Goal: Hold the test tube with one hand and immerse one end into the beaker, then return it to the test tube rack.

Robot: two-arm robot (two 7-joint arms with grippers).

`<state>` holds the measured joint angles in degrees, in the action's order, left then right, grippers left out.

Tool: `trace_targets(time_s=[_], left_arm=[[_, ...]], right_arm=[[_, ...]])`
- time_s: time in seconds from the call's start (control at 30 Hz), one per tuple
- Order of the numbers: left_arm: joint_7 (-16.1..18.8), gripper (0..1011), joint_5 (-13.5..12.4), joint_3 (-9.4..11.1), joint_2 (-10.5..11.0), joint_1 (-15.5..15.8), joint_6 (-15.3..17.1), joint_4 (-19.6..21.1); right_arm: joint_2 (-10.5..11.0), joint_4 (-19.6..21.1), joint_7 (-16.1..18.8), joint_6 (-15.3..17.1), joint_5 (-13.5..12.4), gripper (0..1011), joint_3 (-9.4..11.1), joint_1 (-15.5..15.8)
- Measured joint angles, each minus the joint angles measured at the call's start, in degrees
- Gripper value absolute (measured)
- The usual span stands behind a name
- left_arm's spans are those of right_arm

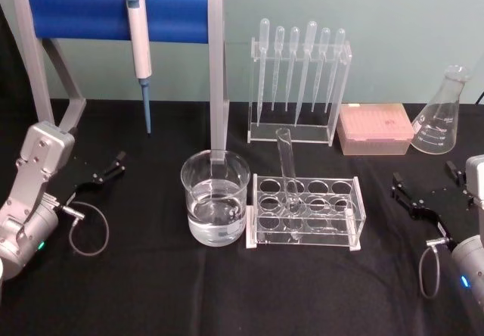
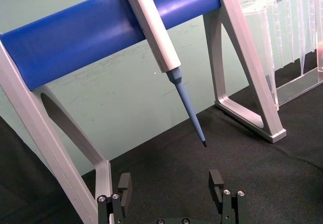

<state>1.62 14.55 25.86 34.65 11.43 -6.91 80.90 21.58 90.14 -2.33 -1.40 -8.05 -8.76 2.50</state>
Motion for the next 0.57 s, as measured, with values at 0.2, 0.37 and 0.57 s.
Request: trace_targets(time_s=[0.2, 0.37, 0.57], left_arm=[[0.0, 1000, 0.0, 0.0, 0.0, 0.0, 0.0, 0.0], [0.0, 1000, 0.0, 0.0, 0.0, 0.0, 0.0, 0.0], [0.0, 1000, 0.0, 0.0, 0.0, 0.0, 0.0, 0.0]], right_arm=[[0.1, 0.1, 0.1, 0.1, -0.2, 1002, 0.0, 0.0], [0.1, 0.1, 0.2, 0.1, -0.2, 1002, -0.1, -0.1], [0.1, 0.1, 0.2, 0.2, -0.3, 1002, -0.1, -0.1]])
